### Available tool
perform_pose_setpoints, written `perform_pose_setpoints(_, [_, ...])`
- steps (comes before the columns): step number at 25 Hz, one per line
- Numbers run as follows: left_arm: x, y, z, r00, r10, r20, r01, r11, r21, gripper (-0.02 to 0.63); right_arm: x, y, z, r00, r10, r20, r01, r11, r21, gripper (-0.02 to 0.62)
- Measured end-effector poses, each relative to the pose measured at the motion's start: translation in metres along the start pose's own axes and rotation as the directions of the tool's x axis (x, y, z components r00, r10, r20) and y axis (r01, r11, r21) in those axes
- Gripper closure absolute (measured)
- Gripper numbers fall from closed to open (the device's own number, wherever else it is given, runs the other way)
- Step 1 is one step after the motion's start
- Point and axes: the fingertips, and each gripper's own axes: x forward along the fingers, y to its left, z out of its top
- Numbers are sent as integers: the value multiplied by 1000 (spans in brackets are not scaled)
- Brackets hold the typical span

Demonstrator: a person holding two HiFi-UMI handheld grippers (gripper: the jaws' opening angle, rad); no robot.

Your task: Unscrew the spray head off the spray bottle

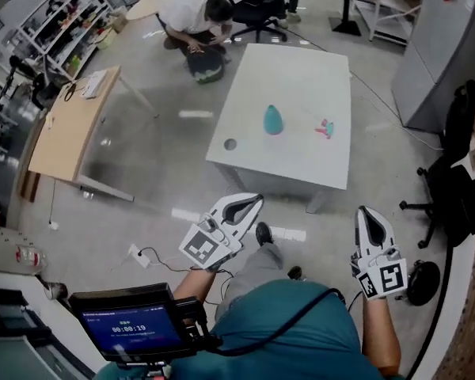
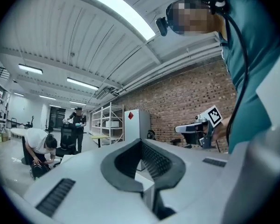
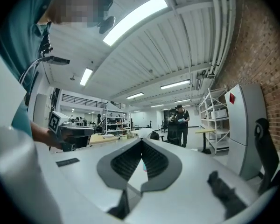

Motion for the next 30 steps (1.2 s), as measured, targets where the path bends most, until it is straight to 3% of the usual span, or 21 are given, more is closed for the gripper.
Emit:
perform_pose_setpoints(6, [-34, 11, 0, 998, 57, 32, -56, 998, -10, 603, 4, 29, 2, 997, 65, 32, -66, 997, 38, 595])
perform_pose_setpoints(11, [-105, -12, 12, 996, 77, 36, -77, 997, -14, 603, -31, 89, 14, 998, 53, 38, -55, 998, 32, 595])
perform_pose_setpoints(16, [-173, -20, 9, 998, 49, 41, -48, 998, -29, 603, -48, 157, 14, 998, 22, 51, -25, 998, 60, 595])
perform_pose_setpoints(20, [-222, -34, 6, 999, 3, 50, -1, 999, -51, 603, -73, 207, 24, 998, -30, 53, 29, 999, 27, 595])
perform_pose_setpoints(24, [-244, -47, 5, 998, -16, 54, 19, 998, -53, 603, -97, 223, 21, 995, -97, 4, 97, 995, -9, 595])
perform_pose_setpoints(30, [-247, -73, 14, 997, -7, 82, 11, 999, -43, 603, -127, 220, 24, 993, -117, -7, 117, 993, -32, 595])
